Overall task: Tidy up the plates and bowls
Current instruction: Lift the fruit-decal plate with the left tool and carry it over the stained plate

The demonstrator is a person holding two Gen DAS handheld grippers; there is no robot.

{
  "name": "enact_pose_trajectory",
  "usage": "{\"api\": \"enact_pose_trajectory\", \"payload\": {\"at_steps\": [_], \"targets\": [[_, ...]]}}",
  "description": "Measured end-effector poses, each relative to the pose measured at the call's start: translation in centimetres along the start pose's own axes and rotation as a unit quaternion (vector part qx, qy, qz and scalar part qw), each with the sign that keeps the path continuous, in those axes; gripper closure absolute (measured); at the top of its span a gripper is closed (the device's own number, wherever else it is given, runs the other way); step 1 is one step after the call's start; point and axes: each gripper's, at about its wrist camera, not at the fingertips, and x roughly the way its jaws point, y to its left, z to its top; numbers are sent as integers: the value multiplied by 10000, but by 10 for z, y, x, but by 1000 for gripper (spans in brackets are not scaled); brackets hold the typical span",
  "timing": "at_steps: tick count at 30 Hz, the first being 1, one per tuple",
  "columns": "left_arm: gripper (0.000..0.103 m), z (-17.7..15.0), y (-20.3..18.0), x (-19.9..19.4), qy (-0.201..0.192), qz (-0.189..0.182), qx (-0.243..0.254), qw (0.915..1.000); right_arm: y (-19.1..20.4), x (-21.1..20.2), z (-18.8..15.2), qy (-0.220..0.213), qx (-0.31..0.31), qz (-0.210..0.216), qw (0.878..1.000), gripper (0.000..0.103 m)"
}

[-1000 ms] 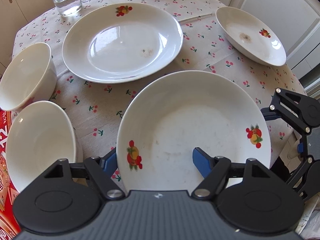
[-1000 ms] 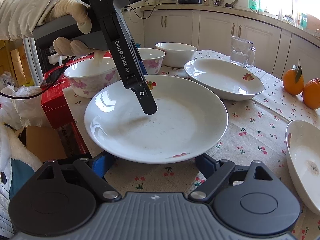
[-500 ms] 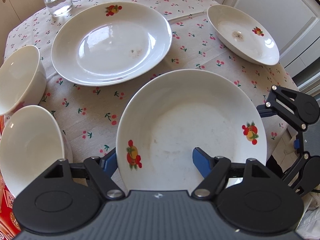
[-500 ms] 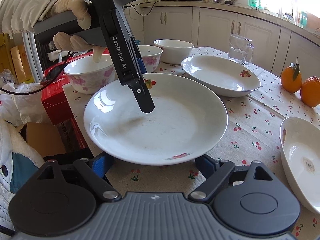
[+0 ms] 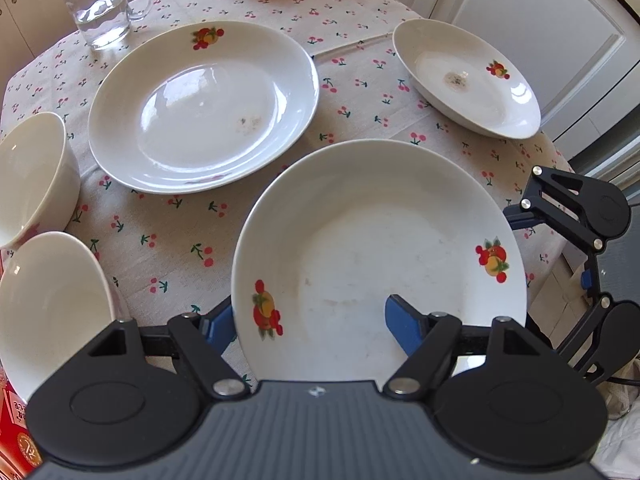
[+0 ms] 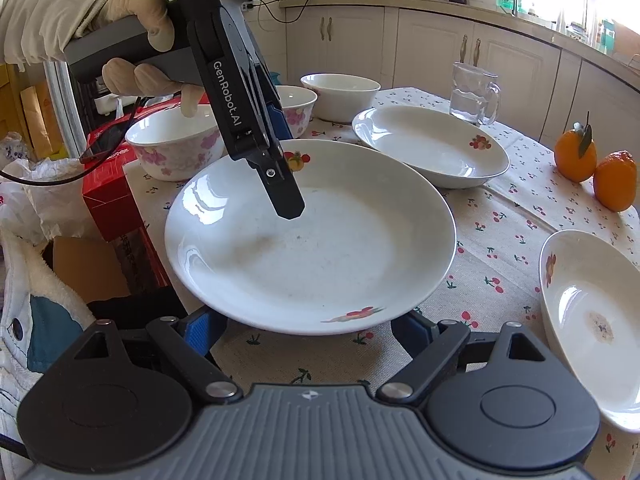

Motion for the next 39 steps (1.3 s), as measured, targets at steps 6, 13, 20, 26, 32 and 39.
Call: {"api": "enact_pose_trajectory", "payload": {"at_steps": [6,13,20,26,32,39], "targets": [[27,6,-4,-5,-112,-40,46,9999,-7,-10,2,-36,60,4,10000,11],[27,21,-14,-6,-195,-72,201,9996,-20,-22,2,-15,67,-95,9999,11],[27,49,-26,-3,-274,-140,421,9986,-40,-41,1,-61,206,-231,9995,11],[27,77,-42,1,-320,-222,676,9970,-54,-58,-3,-83,296,-490,9983,11],[27,102,-60,12,-303,-310,967,9944,-71,-70,-12,-92,494,-716,9962,11],[27,128,-78,31,-258,-479,1273,9904,-86,-83,-25,-62,736,-1023,9920,11]]}}
